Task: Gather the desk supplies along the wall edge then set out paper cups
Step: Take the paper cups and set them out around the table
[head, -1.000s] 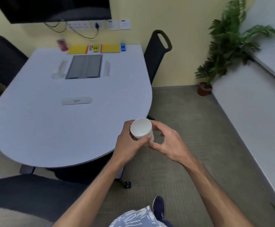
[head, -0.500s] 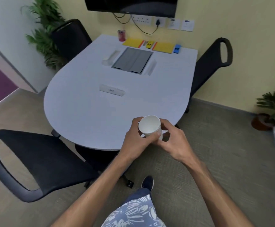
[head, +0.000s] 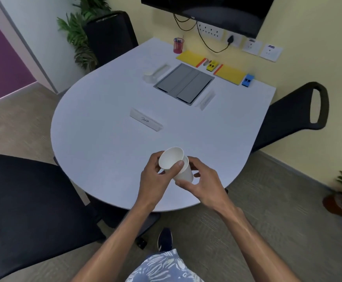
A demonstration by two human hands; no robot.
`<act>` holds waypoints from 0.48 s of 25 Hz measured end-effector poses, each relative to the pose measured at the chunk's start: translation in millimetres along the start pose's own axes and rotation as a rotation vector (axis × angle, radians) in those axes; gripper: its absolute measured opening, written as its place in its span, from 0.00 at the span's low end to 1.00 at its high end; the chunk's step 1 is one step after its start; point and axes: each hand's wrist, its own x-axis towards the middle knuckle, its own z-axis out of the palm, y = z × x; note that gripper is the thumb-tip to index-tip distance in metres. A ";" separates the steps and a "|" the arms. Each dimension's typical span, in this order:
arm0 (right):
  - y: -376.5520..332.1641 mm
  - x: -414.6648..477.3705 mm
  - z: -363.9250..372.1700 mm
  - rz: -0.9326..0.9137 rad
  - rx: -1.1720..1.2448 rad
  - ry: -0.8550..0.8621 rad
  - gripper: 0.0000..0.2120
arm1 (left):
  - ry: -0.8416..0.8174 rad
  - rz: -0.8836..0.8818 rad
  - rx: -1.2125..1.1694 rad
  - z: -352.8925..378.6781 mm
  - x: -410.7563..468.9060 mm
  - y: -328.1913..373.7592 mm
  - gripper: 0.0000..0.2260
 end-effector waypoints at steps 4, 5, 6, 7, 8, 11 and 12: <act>9.8 44.7 -4.1 -0.029 -0.024 -0.071 0.29 | 0.072 -0.002 -0.070 -5.5 39.0 4.2 0.21; 11.2 53.2 -3.1 -0.035 -0.029 -0.087 0.29 | 0.084 -0.006 -0.079 -8.3 45.1 6.5 0.22; 12.9 60.9 -1.9 -0.044 -0.037 -0.098 0.29 | 0.095 0.000 -0.087 -11.1 50.7 9.4 0.23; 15.3 68.5 -0.6 -0.052 -0.042 -0.111 0.29 | 0.112 0.009 -0.092 -14.0 56.8 11.9 0.23; 18.4 76.3 0.9 -0.056 -0.041 -0.128 0.29 | 0.133 0.014 -0.100 -17.3 62.9 13.7 0.23; 33.2 102.8 4.4 -0.048 -0.037 -0.188 0.29 | 0.205 0.006 -0.122 -24.7 83.3 14.8 0.23; 39.0 112.2 4.6 -0.043 -0.045 -0.203 0.29 | 0.229 -0.005 -0.121 -26.0 90.2 13.8 0.24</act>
